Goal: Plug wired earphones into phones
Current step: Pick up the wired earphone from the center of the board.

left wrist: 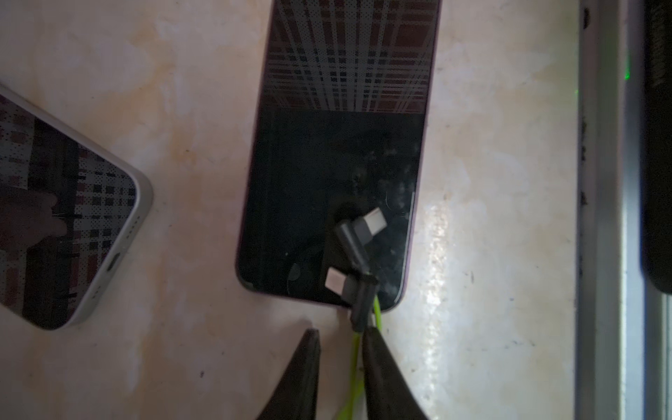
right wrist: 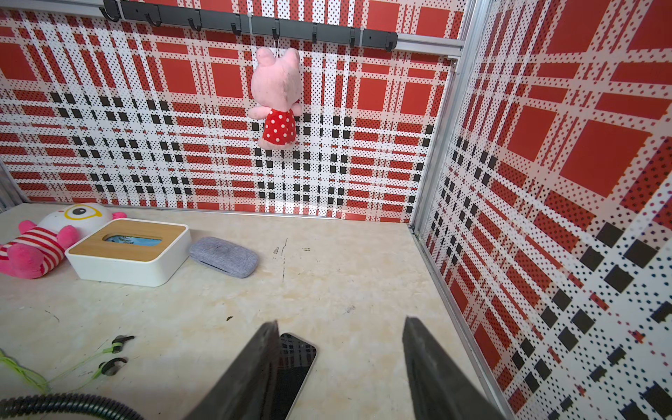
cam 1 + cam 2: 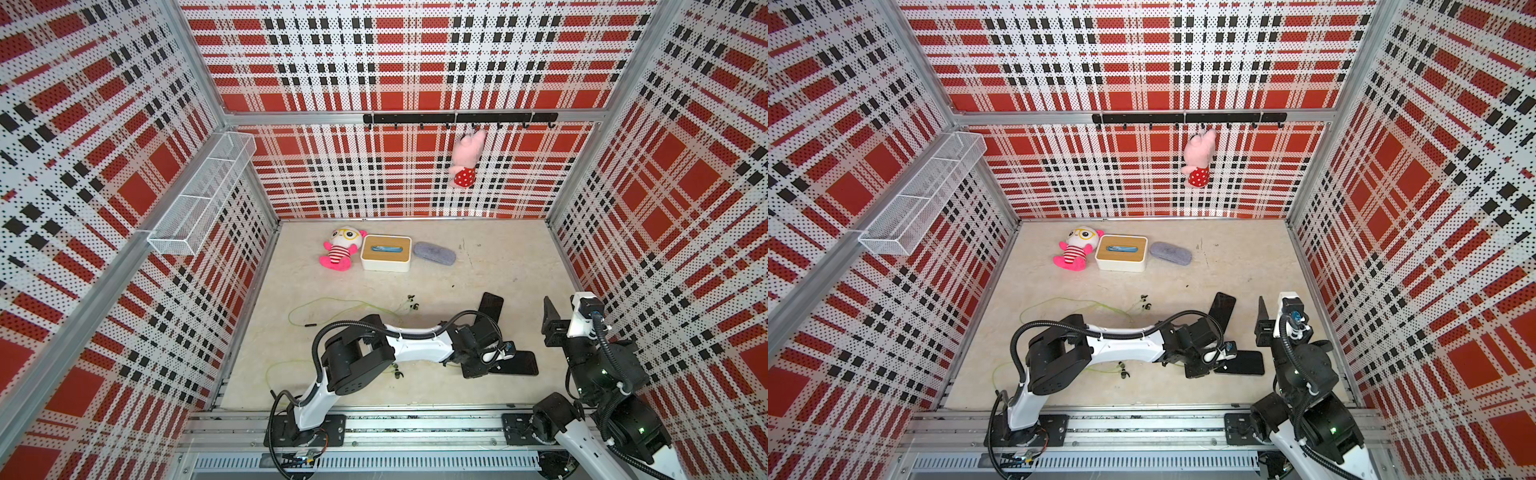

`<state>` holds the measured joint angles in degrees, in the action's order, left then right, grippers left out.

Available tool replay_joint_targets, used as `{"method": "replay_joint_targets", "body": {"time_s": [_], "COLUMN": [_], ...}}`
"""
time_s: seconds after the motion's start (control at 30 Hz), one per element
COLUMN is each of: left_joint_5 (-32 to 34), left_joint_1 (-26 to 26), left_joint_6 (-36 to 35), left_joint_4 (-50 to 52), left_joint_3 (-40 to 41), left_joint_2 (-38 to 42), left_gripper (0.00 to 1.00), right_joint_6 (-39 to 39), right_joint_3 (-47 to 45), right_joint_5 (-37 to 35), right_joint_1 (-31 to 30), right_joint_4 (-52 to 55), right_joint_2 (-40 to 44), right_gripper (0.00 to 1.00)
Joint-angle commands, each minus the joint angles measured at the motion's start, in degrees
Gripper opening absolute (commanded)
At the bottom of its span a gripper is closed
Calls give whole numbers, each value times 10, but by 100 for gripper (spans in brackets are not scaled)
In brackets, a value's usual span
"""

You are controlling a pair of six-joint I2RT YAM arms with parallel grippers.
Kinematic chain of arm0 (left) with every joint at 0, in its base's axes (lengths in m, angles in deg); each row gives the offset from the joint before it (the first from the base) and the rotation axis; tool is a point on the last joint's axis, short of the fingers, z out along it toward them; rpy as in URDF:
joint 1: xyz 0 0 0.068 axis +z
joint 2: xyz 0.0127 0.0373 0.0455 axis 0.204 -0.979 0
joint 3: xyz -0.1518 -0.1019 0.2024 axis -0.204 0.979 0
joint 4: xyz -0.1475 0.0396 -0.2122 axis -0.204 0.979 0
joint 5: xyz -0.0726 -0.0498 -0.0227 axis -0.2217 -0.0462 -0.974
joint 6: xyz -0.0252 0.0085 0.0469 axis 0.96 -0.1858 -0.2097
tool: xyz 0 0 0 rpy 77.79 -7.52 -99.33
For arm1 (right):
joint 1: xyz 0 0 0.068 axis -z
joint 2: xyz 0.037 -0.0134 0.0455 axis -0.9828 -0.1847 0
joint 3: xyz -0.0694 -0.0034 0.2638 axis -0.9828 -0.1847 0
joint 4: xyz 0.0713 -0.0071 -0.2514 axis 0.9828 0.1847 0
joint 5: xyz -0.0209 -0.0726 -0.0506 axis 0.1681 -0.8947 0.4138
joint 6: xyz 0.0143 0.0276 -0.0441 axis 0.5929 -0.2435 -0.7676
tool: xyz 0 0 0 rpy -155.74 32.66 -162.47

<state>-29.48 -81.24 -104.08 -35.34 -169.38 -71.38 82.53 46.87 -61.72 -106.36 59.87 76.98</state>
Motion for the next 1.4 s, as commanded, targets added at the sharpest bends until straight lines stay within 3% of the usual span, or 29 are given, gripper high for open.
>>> {"method": "replay_joint_targets", "body": {"time_s": [0.0, 0.37, 0.5, 0.63, 0.8, 0.93, 1.0, 1.07, 1.2, 1.37], "left_joint_5": [3, 15, 28, 46, -20, -126, -157, -172, -211, -234], "left_joint_1": [-5, -7, -2, 11, 43, 70, 76, 79, 85, 90], "left_joint_6": [-2, 5, 14, 34, 48, 42, 34, 25, 5, -13], "left_joint_4": [11, 6, -29, -122, -214, -257, -269, -281, -278, -259], "left_joint_3": [-18, -23, -1, 73, 184, 261, 287, 308, 323, 323], "left_joint_2": [-10, -1, 64, 170, 307, 399, 432, 458, 481, 491], "left_gripper": [24, 7, 2, 0, 0, 0, 0, 0, 0, 0], "right_joint_6": [0, -19, -59, -107, -176, -260, -322, -370, -460, -547], "right_joint_3": [-4, -3, -9, -23, -40, -42, -44, -41, -15, 50], "right_joint_5": [1, 10, 35, 81, 204, 413, 528, 610, 690, 753], "right_joint_1": [-4, -3, -3, -3, -3, -3, -3, -3, -3, -3], "right_joint_4": [-11, -14, -21, -38, -30, 3, 24, 29, 45, 74], "right_joint_2": [6, 7, 20, 47, 73, 64, 46, 12, -88, -194], "right_gripper": [58, 58, 60, 62, 65, 66, 67, 62, 45, 39]}}
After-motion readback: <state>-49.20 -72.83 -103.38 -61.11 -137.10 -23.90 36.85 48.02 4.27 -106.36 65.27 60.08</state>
